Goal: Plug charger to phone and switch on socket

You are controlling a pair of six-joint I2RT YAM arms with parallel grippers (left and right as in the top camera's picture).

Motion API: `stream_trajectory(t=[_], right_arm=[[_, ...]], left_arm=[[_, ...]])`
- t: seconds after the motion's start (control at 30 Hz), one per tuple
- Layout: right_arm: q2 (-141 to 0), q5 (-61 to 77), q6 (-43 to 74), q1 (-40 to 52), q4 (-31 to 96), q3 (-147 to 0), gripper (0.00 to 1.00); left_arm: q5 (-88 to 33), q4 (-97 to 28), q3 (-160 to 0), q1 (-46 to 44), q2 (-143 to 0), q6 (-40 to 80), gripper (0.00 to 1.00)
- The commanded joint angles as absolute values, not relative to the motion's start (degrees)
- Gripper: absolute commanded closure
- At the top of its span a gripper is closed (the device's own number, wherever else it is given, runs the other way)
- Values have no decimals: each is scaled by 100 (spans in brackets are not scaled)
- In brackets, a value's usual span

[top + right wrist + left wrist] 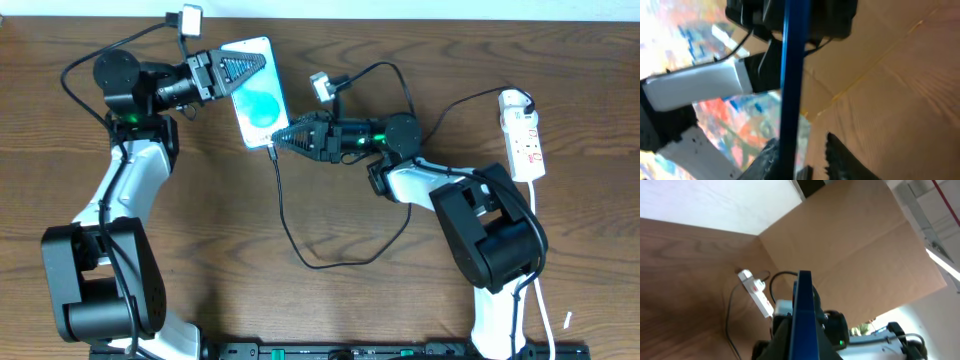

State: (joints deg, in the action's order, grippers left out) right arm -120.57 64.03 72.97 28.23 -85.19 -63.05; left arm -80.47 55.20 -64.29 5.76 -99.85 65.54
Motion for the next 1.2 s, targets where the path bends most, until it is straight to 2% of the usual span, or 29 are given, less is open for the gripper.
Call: stream_trajectory(t=[0.0,0.13,0.17,0.23,0.4,0.63,0.87,1.17], right_arm=[[-12066,6180,7258,2768,-8552,-6366,68],[-12066,6211,7258,2768,-8554,-6366,61],[-12066,6250,7260,2768,-8554,-6366,51],[-12066,6311,7260,2768,-8554,-6366,38],[-12066,6525,7260,2775,-8554,-6366,20],[-12066,6923,7286,2786,-8549,-6366,5],[-12066,7140,7328,2873,-8536,-6366,8],[-12066,7137,7301,2958,-8418,-6366,23]], left_arm=[[-8291,5566,-6462,543,-9848,6488,92],[-8270,5566,-6462,543,-9848,6449,92],[-8224,5566,-6462,545,-9848,6449,93],[-8158,5566,-6462,545,-9848,6449,93],[-8075,5566,-6462,545,-9848,6445,93],[-7926,5566,-6462,545,-9848,6410,93],[-7881,5566,-6462,574,-9848,6410,92],[-7867,5564,-6462,749,-9848,6501,93]])
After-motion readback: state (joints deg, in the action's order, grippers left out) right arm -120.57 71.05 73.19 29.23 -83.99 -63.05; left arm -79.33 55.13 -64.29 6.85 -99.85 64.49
